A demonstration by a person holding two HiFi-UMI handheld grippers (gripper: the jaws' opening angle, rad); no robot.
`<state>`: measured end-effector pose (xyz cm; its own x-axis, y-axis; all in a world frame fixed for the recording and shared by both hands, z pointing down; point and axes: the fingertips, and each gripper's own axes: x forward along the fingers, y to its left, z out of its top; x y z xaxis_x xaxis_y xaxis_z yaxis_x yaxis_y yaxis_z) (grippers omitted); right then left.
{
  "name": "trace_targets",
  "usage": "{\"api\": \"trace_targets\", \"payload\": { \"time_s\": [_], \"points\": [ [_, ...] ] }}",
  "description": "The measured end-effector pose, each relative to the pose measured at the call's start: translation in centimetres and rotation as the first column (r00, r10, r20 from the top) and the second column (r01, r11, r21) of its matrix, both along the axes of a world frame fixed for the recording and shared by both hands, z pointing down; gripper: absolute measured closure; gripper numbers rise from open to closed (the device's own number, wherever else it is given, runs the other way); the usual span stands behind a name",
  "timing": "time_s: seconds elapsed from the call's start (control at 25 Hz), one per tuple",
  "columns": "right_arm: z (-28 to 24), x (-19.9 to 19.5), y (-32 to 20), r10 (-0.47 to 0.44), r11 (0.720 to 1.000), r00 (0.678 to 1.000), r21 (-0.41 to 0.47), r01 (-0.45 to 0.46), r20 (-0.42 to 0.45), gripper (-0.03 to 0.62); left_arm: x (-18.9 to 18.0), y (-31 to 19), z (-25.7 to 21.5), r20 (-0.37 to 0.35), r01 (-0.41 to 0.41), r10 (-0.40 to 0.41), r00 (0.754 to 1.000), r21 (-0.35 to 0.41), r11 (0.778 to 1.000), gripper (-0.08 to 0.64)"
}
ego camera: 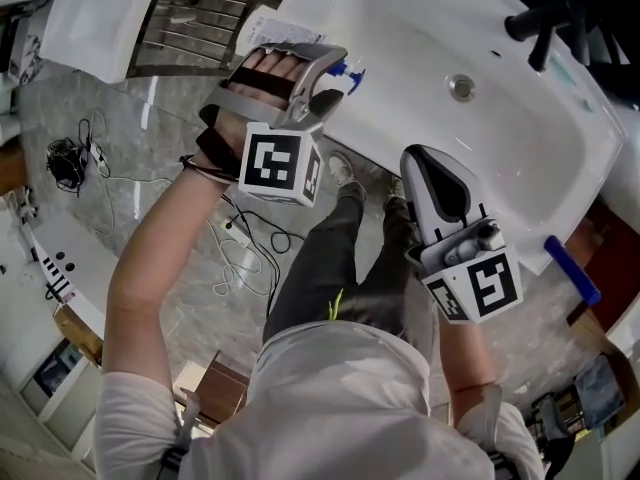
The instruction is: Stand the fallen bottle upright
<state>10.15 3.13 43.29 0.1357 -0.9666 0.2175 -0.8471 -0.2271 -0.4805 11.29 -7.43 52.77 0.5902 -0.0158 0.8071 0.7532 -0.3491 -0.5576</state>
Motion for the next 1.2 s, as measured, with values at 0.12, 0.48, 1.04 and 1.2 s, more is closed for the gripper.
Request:
{"api": "trace_targets", "payload": {
  "time_s": [0.12,0.48,1.04,1.2],
  "points": [
    [0.5,0.2,0.6,0.007,1.000,1.000,0.003,-0.007,0.006,0.552,0.3,0.0,1.0,0.041,-0.004,0.003,0.999,0.029,1.000,0.258],
    [1.5,2.1,2.3,0.066,0.998,0.998,0.006,-0.066,0.015,0.552,0.5,-0.6,2.6,0.136,-0.030,0.016,0.991,0.102,0.994,0.259],
    [3.7,2.7,4.1,0.094,0.996,0.995,-0.017,-0.093,0.042,0.552,1.2,-0.8,4.7,0.219,0.029,-0.069,0.973,0.178,0.984,0.307],
    [4.0,2.7,4.4,0.093,0.996,0.995,-0.018,-0.092,0.047,0.552,1.3,-1.1,4.9,0.213,0.039,-0.083,0.973,0.204,0.978,0.358]
  ]
}}
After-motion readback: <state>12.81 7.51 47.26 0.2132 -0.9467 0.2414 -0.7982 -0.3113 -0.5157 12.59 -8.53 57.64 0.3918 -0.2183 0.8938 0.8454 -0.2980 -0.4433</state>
